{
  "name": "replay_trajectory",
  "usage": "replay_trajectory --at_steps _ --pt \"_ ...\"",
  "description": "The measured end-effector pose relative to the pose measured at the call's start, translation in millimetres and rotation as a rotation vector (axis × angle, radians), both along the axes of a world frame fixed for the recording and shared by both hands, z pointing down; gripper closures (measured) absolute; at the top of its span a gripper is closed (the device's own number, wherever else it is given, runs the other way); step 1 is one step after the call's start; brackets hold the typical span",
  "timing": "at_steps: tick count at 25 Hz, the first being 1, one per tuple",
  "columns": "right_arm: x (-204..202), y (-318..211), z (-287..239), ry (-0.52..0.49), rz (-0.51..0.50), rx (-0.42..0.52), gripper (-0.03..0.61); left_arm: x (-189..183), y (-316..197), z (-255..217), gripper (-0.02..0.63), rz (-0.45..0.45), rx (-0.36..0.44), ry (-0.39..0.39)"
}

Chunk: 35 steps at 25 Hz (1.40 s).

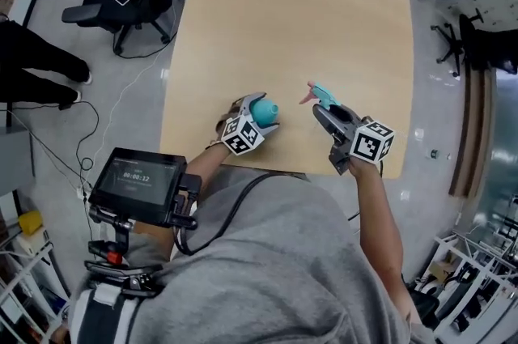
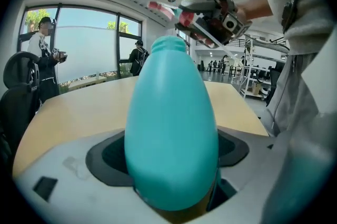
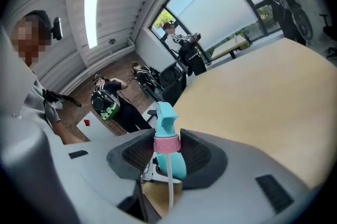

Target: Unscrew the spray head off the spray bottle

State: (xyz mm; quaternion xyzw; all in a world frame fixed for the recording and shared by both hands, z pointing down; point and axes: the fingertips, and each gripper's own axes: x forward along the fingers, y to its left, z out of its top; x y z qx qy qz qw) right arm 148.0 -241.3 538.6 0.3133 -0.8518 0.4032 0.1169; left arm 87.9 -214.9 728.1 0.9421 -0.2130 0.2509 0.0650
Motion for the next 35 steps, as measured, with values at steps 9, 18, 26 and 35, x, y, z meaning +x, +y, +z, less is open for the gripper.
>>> replay_trajectory --at_steps 9,18,26,35 --pt "-15 18 117 0.09 -0.006 -0.249 0.426 -26 7 8 0.189 -0.02 -0.034 0.033" --pt "-12 21 163 0.141 -0.012 -0.368 0.426 -27 12 0 0.187 0.003 -0.063 0.067" --pt "-16 31 172 0.223 -0.137 -0.338 0.418 -36 17 0 0.186 0.039 -0.053 0.037" --pt "18 9 141 0.124 0.07 -0.266 0.417 -97 22 -19 0.187 -0.065 -0.031 0.045"
